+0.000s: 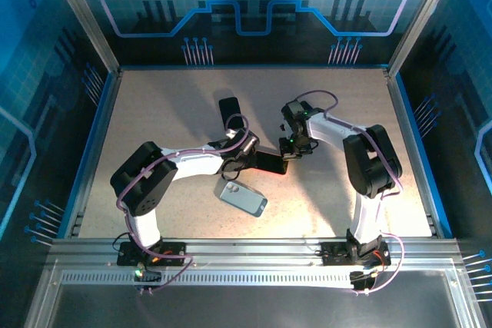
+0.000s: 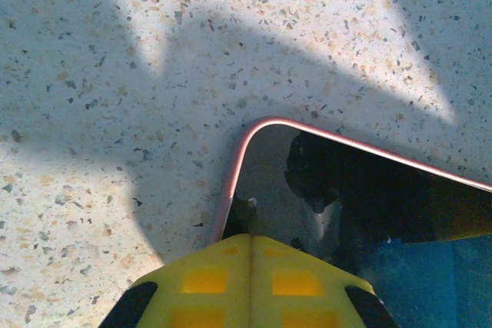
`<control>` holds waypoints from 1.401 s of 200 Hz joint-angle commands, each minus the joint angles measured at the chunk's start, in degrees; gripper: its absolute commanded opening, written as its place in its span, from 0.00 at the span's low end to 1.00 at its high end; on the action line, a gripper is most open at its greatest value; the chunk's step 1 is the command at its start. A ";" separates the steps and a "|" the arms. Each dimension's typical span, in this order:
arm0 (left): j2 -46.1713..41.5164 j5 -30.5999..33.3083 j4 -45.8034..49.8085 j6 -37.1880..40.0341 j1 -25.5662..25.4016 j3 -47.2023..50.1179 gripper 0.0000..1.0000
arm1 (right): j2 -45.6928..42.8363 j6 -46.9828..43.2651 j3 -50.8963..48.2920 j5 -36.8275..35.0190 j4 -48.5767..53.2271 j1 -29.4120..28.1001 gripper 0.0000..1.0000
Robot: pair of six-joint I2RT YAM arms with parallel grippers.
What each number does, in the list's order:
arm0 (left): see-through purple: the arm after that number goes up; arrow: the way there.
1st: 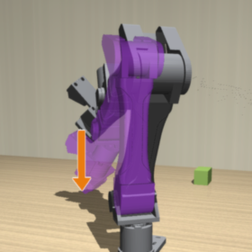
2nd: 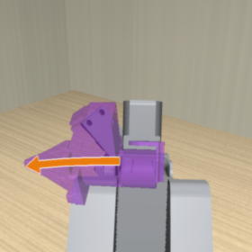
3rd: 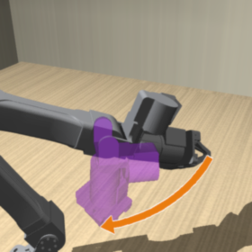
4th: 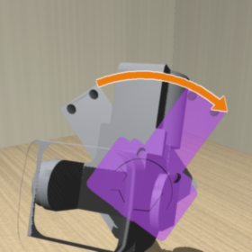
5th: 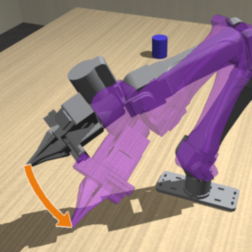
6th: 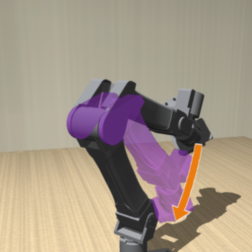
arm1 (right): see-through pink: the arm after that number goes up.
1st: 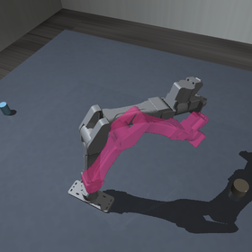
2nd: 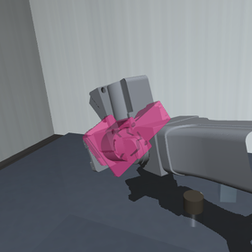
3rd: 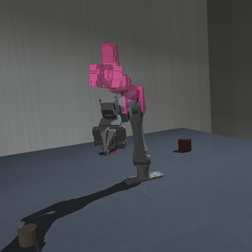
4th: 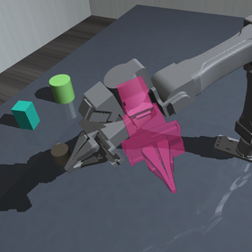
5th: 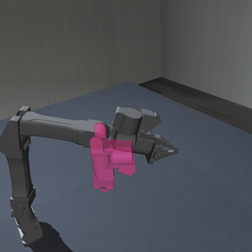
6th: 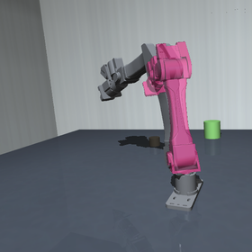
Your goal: Put the phone into the phone case
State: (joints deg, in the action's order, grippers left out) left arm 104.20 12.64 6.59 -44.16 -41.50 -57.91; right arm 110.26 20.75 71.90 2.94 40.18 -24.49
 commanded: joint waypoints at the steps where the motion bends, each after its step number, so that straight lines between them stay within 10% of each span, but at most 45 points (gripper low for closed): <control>1: 1.51 0.11 0.07 -1.01 -0.12 1.54 0.00 | 7.79 1.45 -5.73 4.34 -1.15 -3.75 0.00; 187: 17.51 -0.25 2.64 5.39 3.38 -23.49 0.00 | -8.17 4.89 -9.01 15.93 -9.59 4.61 0.00; 280: -0.45 -2.99 6.71 0.87 3.74 -5.80 0.00 | -13.78 4.95 -14.81 20.44 -12.53 4.19 0.00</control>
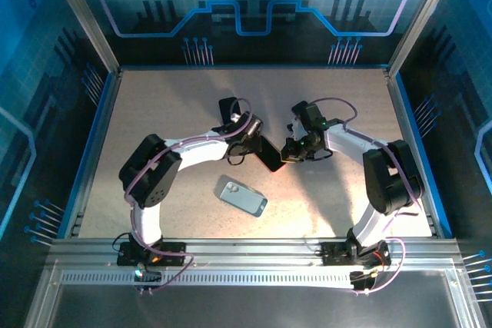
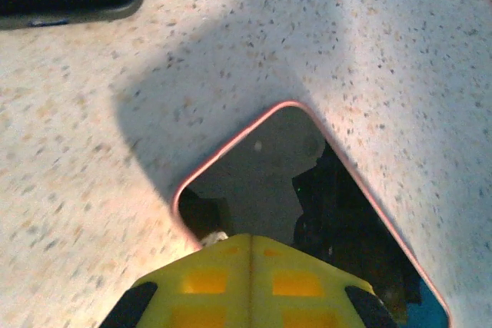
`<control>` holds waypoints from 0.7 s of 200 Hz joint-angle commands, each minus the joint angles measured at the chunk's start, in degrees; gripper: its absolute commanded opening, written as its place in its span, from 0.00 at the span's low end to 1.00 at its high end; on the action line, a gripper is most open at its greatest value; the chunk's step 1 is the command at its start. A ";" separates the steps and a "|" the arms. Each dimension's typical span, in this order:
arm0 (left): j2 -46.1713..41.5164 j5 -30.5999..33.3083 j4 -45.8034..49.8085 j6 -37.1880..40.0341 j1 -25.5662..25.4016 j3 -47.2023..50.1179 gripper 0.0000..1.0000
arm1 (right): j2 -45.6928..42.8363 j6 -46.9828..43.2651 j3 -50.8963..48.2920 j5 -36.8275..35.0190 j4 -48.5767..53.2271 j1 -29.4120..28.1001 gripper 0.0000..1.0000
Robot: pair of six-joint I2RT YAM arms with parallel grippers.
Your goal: Put the phone into the phone case
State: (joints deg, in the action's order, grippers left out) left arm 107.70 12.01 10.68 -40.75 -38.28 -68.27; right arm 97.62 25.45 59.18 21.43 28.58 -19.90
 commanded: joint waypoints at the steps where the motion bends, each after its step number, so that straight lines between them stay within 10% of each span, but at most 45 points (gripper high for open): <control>1: -4.06 -2.39 2.56 -2.56 0.51 4.77 0.00 | -1.13 0.23 -2.20 1.95 -0.95 -0.40 0.00; 140: 9.13 -6.48 0.95 -4.17 0.62 -5.41 0.00 | -0.02 2.06 -9.59 4.77 -7.55 -1.84 0.00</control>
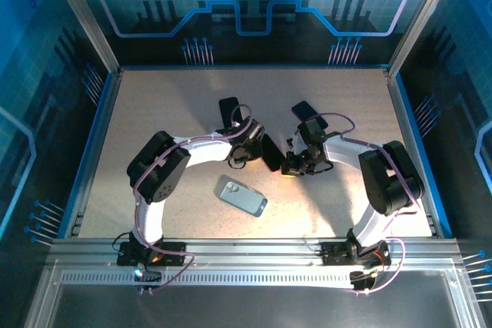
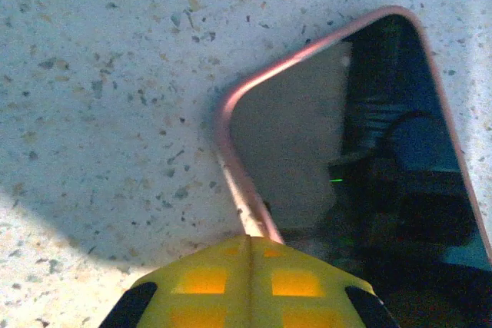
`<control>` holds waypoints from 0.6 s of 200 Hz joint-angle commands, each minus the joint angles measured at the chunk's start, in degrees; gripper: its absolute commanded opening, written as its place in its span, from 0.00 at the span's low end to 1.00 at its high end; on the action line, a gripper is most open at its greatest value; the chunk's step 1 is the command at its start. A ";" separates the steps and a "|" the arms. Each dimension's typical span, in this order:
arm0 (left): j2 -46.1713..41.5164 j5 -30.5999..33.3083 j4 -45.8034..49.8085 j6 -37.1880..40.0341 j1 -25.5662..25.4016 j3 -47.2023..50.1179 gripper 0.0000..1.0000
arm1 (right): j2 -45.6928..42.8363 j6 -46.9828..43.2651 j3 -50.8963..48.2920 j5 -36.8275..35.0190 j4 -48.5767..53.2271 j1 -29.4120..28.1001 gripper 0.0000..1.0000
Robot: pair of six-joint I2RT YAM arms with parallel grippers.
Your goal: Put the phone into the phone case
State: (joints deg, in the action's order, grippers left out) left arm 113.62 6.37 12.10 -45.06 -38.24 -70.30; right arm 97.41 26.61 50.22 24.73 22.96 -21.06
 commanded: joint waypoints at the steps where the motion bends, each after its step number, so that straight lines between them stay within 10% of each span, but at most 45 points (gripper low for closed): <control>1: 3.28 -0.84 -0.48 0.10 0.60 -3.41 0.00 | 0.27 0.95 -0.64 1.38 -1.99 -0.71 0.00; 120: -4.08 3.11 -3.44 -1.68 4.07 0.56 0.00 | 9.83 2.15 10.96 -1.17 -6.25 -0.21 0.00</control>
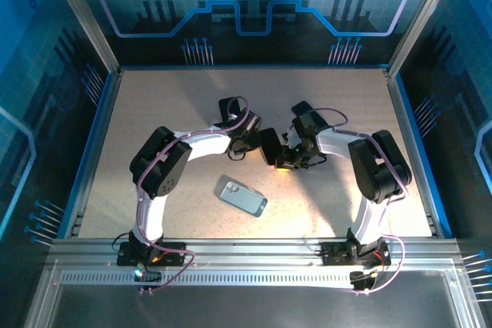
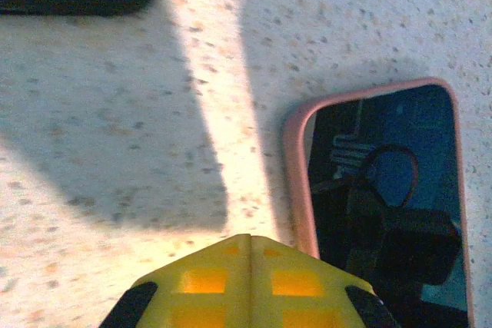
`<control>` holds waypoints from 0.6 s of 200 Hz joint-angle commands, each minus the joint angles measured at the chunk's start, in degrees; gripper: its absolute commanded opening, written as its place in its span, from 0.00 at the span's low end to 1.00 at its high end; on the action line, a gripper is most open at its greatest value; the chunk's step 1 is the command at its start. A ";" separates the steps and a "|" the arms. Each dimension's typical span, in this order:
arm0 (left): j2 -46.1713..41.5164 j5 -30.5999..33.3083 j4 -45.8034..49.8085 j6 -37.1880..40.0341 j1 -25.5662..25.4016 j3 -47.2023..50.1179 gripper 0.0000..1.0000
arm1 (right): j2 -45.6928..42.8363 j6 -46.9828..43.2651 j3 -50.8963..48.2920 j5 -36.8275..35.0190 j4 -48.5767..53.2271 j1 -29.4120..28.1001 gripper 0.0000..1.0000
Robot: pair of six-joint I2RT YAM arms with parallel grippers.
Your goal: Put the phone into the phone case
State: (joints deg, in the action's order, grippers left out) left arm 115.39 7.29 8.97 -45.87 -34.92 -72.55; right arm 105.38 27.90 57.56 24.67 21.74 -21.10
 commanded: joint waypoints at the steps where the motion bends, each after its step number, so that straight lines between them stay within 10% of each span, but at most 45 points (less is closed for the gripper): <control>1: -6.00 2.28 -0.34 -0.88 0.74 2.88 0.00 | 1.89 0.94 3.66 -1.06 -5.03 -0.21 0.00; 120: -20.75 5.87 3.59 -1.13 2.56 15.92 0.00 | 12.78 0.64 16.46 -1.41 -4.38 0.16 0.00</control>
State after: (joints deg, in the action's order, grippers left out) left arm 97.38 11.16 10.07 -46.61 -32.93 -58.52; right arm 115.31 28.53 71.70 24.56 17.43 -21.04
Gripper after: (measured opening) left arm 0.051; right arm 0.064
